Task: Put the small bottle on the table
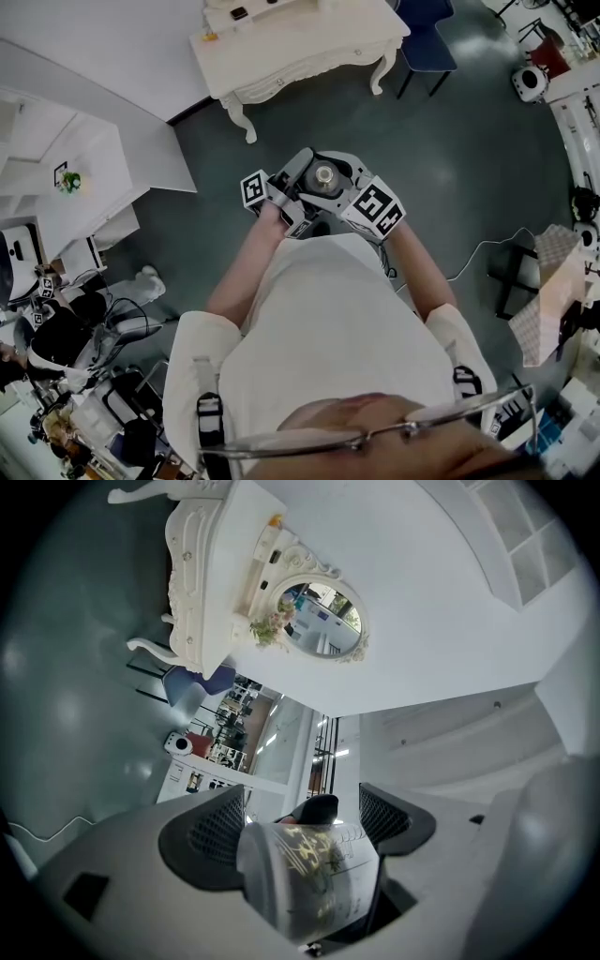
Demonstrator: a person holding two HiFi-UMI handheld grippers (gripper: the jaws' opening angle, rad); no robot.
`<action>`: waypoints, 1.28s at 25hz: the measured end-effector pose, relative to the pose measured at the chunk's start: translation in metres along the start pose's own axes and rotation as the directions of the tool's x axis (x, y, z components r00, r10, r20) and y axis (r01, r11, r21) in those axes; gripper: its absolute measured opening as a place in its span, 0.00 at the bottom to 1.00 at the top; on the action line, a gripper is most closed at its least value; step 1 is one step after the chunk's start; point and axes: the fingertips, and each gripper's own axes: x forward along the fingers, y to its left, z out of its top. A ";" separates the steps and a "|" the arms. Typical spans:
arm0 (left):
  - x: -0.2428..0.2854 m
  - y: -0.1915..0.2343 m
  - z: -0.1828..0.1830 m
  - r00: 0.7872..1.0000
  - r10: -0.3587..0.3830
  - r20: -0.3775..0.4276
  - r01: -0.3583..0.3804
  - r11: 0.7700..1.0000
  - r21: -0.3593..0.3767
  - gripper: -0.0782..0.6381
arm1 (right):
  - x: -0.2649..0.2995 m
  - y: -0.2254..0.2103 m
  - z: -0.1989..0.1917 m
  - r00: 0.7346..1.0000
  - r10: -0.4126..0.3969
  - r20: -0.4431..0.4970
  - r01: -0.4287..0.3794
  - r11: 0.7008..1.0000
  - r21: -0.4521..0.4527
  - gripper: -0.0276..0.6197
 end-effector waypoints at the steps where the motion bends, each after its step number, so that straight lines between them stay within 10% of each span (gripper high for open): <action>1: 0.001 0.001 -0.001 1.000 0.000 0.002 0.000 1.000 0.001 0.63 | -0.001 0.000 -0.001 1.000 0.004 -0.002 -0.004 1.000 -0.002 0.58; 16: 0.022 0.013 0.016 0.999 0.028 -0.027 -0.029 0.999 -0.016 0.63 | 0.001 -0.029 -0.006 1.000 0.006 -0.017 -0.005 1.000 0.008 0.58; 32: 0.096 0.011 0.134 0.989 0.077 -0.129 -0.086 0.994 -0.066 0.63 | 0.063 -0.156 0.027 0.995 -0.100 -0.012 0.101 0.992 0.070 0.58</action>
